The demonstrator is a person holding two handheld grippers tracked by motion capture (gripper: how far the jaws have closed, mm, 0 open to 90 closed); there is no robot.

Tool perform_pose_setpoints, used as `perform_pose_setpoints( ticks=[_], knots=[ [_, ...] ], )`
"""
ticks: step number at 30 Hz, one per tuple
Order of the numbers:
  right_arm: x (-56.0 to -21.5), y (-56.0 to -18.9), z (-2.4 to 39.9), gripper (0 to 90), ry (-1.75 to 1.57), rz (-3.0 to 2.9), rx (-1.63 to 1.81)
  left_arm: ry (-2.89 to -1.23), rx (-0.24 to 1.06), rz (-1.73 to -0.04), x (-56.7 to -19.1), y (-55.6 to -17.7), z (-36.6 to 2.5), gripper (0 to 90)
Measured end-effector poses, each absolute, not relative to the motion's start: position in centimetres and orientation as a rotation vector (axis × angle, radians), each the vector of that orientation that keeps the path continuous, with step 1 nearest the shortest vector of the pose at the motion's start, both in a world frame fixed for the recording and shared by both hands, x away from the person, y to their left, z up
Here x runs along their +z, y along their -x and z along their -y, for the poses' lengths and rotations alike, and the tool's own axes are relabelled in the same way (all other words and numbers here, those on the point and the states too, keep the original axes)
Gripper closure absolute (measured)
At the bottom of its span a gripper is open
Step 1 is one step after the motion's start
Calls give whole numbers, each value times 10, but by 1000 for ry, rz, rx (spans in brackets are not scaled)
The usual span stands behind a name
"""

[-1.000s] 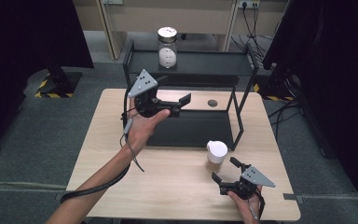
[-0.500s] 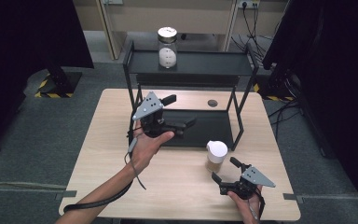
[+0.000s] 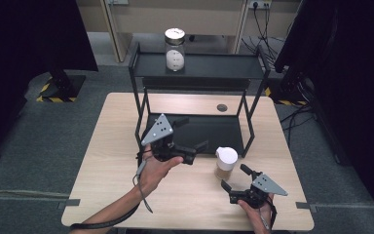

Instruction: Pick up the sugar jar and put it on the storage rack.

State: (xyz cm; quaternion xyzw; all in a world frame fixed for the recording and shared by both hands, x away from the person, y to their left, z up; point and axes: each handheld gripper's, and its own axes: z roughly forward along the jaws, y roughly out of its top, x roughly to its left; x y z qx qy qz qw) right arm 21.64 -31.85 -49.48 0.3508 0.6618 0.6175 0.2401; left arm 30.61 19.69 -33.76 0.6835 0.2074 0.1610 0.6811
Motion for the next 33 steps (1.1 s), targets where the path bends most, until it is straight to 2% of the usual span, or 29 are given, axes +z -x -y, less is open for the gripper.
perform_pose_setpoints(
  ticks=[33],
  knots=[
    [-495, -216, 318, 6, -962, -1815, 1691, -1562, 289, -425, -431, -276, -208, 1]
  ],
)
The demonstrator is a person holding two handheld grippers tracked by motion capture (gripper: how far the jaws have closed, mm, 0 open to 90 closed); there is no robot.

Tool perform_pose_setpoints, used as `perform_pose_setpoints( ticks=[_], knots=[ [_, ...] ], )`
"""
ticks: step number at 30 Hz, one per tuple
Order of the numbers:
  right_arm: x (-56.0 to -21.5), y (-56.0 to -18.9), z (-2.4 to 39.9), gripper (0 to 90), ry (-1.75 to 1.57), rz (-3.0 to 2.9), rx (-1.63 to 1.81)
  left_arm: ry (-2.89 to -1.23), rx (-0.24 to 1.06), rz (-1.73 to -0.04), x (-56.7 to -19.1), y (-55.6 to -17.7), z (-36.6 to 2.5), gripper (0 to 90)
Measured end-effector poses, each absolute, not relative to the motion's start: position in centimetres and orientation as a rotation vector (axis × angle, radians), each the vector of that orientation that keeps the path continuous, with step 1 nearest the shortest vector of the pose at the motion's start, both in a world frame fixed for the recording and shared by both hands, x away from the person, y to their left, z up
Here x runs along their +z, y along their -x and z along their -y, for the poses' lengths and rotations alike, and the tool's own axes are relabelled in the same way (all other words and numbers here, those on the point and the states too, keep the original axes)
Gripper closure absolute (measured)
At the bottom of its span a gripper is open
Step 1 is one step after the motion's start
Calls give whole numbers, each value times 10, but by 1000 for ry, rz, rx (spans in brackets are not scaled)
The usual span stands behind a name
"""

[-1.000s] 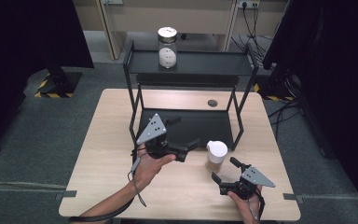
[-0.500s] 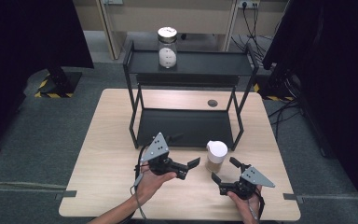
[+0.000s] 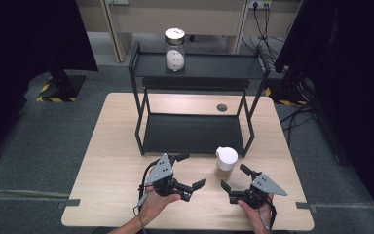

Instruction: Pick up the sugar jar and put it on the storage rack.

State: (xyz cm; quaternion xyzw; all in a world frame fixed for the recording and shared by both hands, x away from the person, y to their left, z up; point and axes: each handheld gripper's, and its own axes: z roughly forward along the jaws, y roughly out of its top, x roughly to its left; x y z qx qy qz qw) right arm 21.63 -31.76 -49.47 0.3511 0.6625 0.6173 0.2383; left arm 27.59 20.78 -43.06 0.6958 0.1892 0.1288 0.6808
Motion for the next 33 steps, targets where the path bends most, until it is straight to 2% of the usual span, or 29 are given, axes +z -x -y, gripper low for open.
perform_pose_setpoints(
  ticks=[23, 33],
  knots=[
    [-495, -216, 319, 6, -948, -1810, 1689, -1553, 292, -398, -486, -268, -222, 2],
    [-495, -216, 318, 6, -942, -1813, 1690, -1565, 266, -392, -497, -264, -221, 2]
  ],
)
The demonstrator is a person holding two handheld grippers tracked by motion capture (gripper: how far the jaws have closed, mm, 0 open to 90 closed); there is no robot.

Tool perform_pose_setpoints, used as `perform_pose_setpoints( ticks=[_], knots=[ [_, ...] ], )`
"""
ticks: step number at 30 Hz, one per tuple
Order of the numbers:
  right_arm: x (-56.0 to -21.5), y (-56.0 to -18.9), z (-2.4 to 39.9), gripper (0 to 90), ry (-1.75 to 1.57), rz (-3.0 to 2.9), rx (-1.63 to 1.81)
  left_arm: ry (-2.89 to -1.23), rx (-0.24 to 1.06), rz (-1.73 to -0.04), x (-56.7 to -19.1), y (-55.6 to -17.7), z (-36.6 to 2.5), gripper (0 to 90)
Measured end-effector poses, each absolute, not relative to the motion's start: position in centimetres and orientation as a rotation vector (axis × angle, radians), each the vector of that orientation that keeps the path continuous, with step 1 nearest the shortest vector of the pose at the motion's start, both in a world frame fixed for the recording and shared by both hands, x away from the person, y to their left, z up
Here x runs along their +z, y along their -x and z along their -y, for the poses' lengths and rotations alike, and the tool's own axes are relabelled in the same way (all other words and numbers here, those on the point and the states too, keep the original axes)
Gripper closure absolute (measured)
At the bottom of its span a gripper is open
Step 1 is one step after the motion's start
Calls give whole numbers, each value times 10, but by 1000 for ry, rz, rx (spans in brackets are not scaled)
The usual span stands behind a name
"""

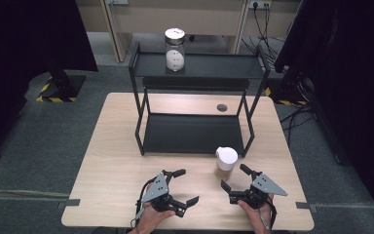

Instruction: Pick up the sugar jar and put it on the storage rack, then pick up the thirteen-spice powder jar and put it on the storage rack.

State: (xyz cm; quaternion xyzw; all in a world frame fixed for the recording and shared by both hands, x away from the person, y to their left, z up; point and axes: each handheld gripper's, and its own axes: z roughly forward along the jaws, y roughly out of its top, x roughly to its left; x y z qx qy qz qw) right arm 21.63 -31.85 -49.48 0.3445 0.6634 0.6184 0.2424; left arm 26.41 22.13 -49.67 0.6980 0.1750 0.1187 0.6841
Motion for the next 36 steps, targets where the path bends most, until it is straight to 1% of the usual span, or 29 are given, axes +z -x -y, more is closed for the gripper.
perform_pose_setpoints(
  ticks=[13, 36],
  knots=[
    [-495, -217, 319, 6, -941, -1813, 1694, -1551, 282, -411, -501, -259, -227, 2],
    [-495, -217, 321, 5, -953, -1807, 1696, -1538, 280, -440, -505, -257, -226, 2]
  ],
)
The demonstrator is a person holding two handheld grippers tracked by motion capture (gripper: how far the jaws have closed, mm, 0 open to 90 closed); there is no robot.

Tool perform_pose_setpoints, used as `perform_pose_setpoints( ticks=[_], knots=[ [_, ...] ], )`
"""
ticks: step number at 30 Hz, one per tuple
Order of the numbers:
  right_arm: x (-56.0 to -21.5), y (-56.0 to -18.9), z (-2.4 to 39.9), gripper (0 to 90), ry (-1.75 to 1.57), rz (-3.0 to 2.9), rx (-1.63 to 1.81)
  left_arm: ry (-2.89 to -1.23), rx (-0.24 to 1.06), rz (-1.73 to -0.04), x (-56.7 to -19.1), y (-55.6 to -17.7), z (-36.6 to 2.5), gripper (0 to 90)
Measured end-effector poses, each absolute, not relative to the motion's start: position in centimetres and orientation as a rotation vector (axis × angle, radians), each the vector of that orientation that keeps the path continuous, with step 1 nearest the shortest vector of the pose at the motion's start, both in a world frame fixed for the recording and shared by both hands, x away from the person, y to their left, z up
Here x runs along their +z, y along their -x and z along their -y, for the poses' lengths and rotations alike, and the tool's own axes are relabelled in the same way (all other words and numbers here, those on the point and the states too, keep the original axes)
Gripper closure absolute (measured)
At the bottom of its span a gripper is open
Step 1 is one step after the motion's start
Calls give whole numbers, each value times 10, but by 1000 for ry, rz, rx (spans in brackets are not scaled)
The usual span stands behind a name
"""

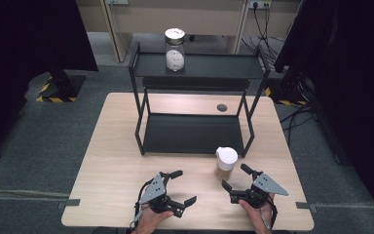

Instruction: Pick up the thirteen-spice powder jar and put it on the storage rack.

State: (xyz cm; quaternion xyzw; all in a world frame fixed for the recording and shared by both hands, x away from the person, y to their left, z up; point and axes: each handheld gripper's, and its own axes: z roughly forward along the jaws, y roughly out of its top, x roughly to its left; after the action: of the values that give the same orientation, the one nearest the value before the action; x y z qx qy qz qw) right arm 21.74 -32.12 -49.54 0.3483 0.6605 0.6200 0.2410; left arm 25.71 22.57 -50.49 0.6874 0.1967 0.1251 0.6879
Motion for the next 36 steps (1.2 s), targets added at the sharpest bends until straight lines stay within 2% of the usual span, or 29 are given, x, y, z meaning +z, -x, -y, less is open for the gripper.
perform_pose_setpoints(
  ticks=[36],
  knots=[
    [-494, -224, 317, 5, -950, -1792, 1664, -1537, 287, -441, -505, -255, -227, 2]
  ],
)
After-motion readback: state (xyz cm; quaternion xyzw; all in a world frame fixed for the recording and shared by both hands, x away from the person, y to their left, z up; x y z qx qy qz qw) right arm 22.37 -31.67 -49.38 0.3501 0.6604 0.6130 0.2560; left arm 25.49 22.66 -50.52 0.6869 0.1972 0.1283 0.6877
